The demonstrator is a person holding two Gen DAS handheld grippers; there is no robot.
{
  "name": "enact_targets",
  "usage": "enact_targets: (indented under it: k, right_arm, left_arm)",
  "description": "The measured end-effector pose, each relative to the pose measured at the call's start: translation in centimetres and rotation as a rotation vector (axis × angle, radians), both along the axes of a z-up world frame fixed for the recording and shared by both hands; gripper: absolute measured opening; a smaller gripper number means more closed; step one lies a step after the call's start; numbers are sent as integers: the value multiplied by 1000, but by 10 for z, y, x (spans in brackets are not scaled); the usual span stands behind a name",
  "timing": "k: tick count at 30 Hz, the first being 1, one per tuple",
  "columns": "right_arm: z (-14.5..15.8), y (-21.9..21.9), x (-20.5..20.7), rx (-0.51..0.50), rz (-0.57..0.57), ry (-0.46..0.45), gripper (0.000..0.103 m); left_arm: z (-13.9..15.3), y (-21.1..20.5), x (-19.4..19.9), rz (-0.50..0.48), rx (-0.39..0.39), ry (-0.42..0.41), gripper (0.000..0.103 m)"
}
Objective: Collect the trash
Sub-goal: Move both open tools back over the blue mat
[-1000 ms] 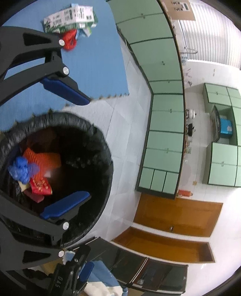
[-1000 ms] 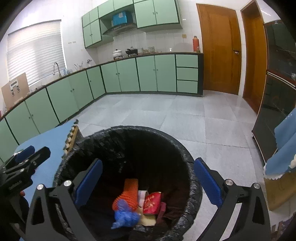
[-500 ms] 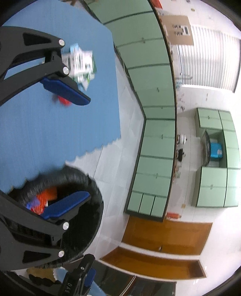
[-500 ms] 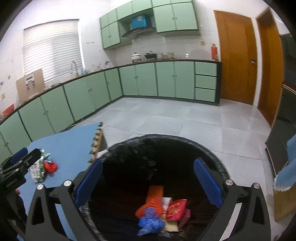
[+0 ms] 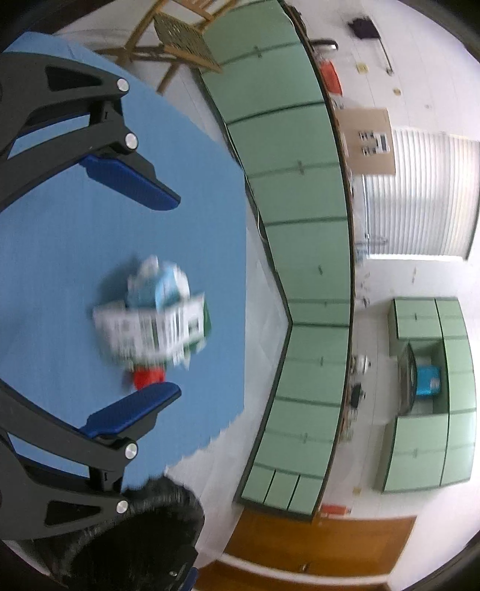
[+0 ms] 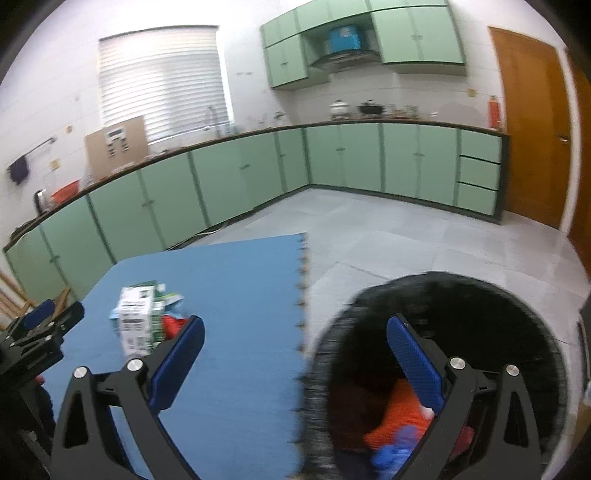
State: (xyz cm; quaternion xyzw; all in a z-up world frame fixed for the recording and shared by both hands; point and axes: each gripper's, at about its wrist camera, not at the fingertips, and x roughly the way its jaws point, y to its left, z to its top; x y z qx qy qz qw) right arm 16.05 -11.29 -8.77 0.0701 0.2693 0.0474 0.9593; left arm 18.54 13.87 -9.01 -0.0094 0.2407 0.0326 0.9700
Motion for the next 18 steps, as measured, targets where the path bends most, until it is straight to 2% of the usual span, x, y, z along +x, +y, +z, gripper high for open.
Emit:
enact_targets:
  k: [7,18]
  right_arm:
    - [-14,71,27,13,119,14,97]
    - [-35,149,59,7,223,60,97]
  left_arm:
    - [-12,48,-1,74,-5,25,91]
    - [-25,101,0,146,-10,64,91]
